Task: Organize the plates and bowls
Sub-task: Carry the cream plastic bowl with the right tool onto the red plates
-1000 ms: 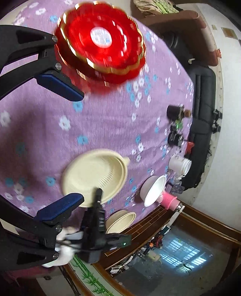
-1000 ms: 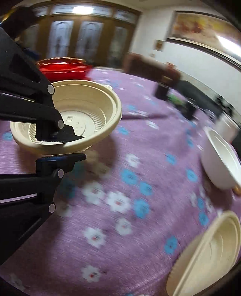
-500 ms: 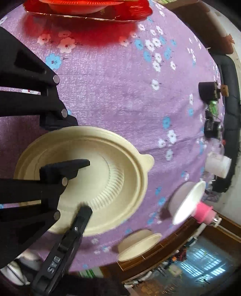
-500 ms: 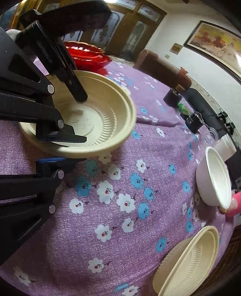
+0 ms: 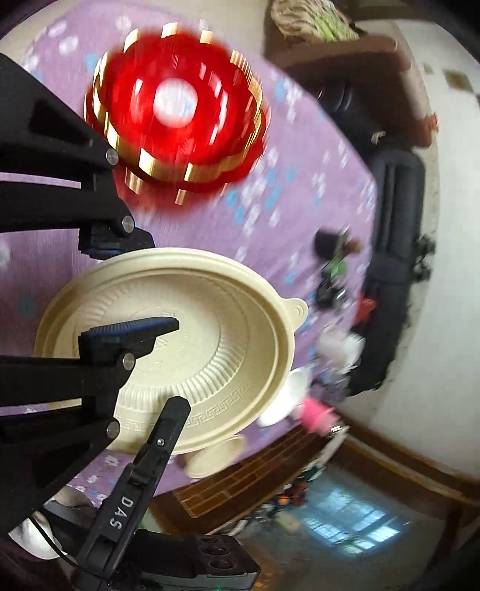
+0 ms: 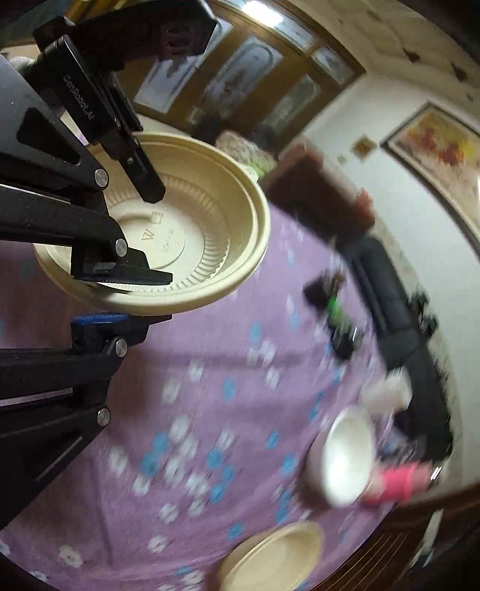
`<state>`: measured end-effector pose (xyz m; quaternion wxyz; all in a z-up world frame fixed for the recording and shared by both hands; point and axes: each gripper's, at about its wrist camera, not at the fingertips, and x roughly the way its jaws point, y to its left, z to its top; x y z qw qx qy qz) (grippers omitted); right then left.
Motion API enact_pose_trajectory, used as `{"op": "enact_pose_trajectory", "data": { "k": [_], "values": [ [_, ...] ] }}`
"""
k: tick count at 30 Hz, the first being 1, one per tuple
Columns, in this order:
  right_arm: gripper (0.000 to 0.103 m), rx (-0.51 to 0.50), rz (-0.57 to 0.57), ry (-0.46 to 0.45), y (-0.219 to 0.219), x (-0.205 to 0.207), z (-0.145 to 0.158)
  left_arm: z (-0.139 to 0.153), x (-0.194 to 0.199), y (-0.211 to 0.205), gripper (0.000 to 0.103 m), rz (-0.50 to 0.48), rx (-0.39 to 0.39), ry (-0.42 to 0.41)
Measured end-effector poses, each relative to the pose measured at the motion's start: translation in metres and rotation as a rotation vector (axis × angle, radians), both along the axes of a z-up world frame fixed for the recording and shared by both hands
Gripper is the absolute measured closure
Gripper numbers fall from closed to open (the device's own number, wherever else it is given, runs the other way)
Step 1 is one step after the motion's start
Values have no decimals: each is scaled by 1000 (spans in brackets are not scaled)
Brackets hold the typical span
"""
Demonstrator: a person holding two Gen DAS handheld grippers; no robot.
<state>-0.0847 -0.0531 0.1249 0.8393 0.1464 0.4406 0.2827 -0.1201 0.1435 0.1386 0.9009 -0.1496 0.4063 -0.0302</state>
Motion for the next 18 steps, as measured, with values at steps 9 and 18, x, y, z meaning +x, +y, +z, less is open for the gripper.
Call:
{"op": "enact_pose_trajectory", "data": {
  "k": [9, 18],
  "values": [
    [88, -3, 239, -85, 137, 4, 79, 75, -35, 96, 71, 192, 197, -99],
    [88, -150, 256, -63, 214, 11, 11, -11, -12, 151, 70, 269, 144, 77]
  ]
}}
